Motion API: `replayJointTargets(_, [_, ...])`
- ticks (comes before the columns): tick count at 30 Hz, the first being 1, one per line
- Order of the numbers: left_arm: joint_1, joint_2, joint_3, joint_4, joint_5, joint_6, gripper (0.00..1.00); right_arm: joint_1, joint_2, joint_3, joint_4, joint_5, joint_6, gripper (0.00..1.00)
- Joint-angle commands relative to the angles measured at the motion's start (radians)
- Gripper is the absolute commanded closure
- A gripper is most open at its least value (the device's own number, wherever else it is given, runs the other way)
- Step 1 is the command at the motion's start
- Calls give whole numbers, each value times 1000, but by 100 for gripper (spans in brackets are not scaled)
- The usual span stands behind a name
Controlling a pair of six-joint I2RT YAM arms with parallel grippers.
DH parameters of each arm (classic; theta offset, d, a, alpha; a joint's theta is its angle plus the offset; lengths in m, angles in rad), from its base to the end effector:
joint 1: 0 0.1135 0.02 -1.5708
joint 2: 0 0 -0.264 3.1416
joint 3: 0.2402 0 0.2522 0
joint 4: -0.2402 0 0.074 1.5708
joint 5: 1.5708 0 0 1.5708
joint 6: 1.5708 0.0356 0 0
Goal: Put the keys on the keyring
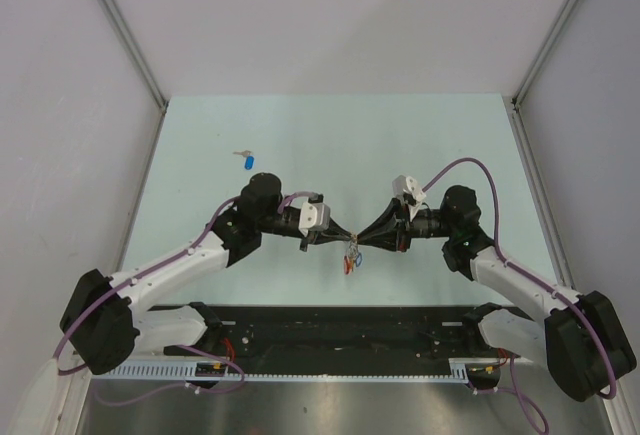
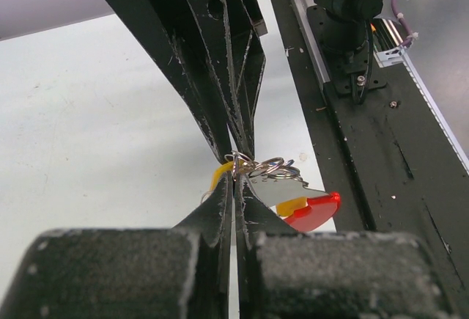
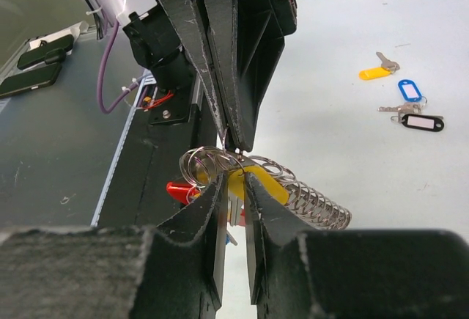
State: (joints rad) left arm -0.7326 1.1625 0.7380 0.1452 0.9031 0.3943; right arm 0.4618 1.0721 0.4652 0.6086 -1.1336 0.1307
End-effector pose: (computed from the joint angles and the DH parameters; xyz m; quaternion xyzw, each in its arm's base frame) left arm 0.1712 -0.1916 0.2831 0.6058 0.4673 -0.4347 0.4751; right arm 0.1810 0.1261 0.2551 -0.4730 0.5253 0.5371 0.4603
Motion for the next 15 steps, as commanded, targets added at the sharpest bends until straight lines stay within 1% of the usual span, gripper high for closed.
replayJointTargets(1, [2,-1,54,13,45,32,100,8,0,43,37,-23,3,82])
replayJointTargets(9, [2,-1,58,-2,45,38,100,11,-3,52,22,-20,-5,95])
replayJointTargets(13, [2,-1,60,-9,49,41,100,12,-8,58,16,-20,-6,96])
replayJointTargets(15, [2,-1,60,-10,56,43,100,14,-8,61,16,-12,-9,95])
